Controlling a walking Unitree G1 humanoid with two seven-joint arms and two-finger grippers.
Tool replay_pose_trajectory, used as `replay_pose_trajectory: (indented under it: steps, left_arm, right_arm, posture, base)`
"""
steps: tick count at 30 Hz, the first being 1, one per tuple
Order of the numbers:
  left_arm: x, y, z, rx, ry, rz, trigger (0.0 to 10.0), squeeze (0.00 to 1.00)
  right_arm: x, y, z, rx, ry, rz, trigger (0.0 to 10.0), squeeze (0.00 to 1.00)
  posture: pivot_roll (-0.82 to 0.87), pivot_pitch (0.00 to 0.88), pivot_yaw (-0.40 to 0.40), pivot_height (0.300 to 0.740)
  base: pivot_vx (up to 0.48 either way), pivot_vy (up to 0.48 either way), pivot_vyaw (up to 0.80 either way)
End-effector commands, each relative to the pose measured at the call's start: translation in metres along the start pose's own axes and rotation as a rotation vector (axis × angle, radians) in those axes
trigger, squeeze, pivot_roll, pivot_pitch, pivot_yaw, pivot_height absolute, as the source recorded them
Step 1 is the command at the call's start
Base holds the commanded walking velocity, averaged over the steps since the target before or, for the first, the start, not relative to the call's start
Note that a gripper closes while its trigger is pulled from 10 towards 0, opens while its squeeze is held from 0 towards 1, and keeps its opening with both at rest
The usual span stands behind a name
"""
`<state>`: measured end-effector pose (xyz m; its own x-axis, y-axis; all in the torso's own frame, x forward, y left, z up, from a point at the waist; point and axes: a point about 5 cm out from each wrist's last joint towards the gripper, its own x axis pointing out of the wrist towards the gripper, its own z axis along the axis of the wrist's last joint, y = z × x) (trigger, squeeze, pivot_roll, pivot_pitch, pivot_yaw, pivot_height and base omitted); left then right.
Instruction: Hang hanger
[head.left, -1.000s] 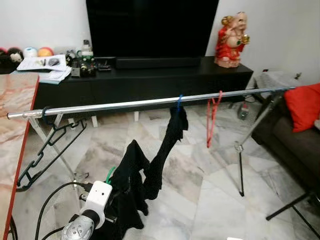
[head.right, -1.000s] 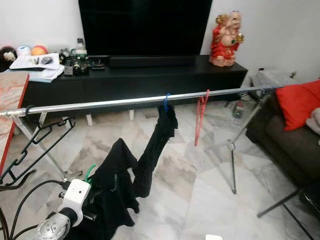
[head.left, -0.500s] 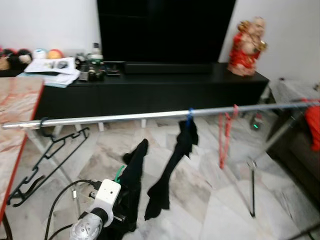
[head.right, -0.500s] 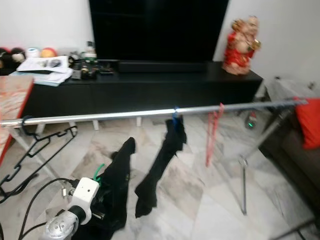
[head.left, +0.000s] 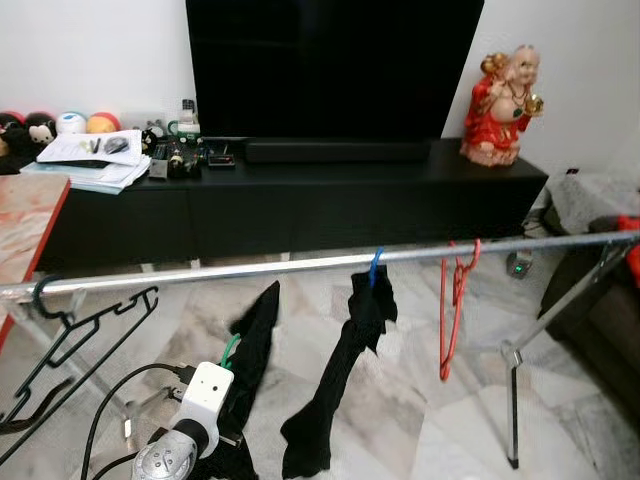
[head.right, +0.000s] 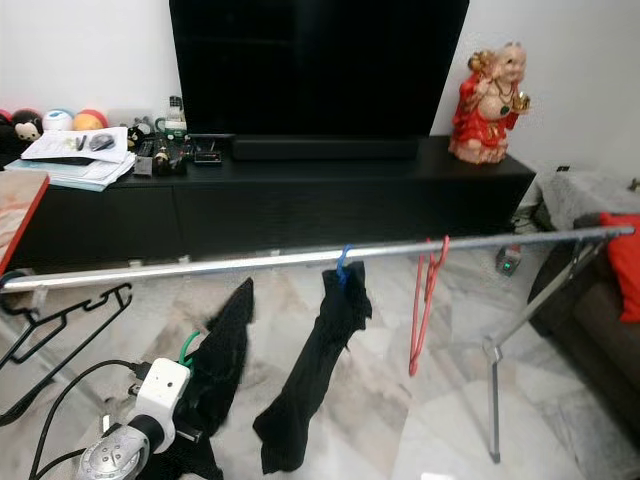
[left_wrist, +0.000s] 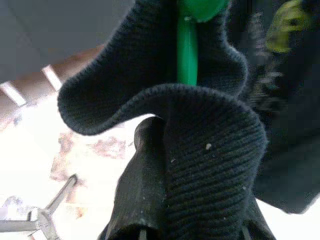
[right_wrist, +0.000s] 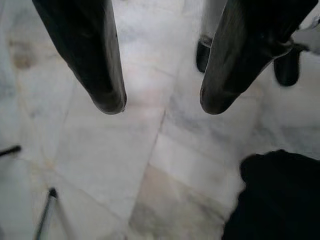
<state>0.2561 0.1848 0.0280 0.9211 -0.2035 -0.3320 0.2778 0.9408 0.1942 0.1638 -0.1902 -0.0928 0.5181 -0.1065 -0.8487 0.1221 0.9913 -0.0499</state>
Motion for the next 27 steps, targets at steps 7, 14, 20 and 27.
replay_pose_trajectory:
  steps: [7, 14, 20, 27]
  left_arm:
    - [0.003, 0.004, 0.011, 0.006, -0.048, 0.014, 10.0, 0.00]
    - [0.001, 0.011, 0.017, 0.035, -0.090, -0.009, 10.0, 0.00]
    - [0.003, 0.015, 0.026, 0.069, -0.115, -0.004, 10.0, 0.00]
    - [0.001, 0.018, 0.027, 0.061, -0.133, 0.000, 10.0, 0.00]
  right_arm:
    - [0.000, -0.001, 0.002, -0.002, -0.004, -0.003, 10.0, 0.00]
    - [0.000, -0.002, 0.003, -0.004, -0.006, -0.005, 10.0, 0.00]
    - [0.000, -0.002, 0.003, -0.007, -0.006, -0.003, 10.0, 0.00]
    - [0.000, -0.002, 0.004, -0.007, -0.007, -0.003, 10.0, 0.00]
  posture:
    - [0.16, 0.000, -0.099, 0.740]
    - [0.16, 0.000, -0.104, 0.740]
    - [0.16, 0.000, -0.105, 0.740]
    - [0.17, 0.000, -0.107, 0.740]
  base:
    - [0.345, 0.000, 0.00]
    - [0.049, 0.000, 0.00]
    - [0.000, 0.000, 0.00]
    - [0.000, 0.000, 0.00]
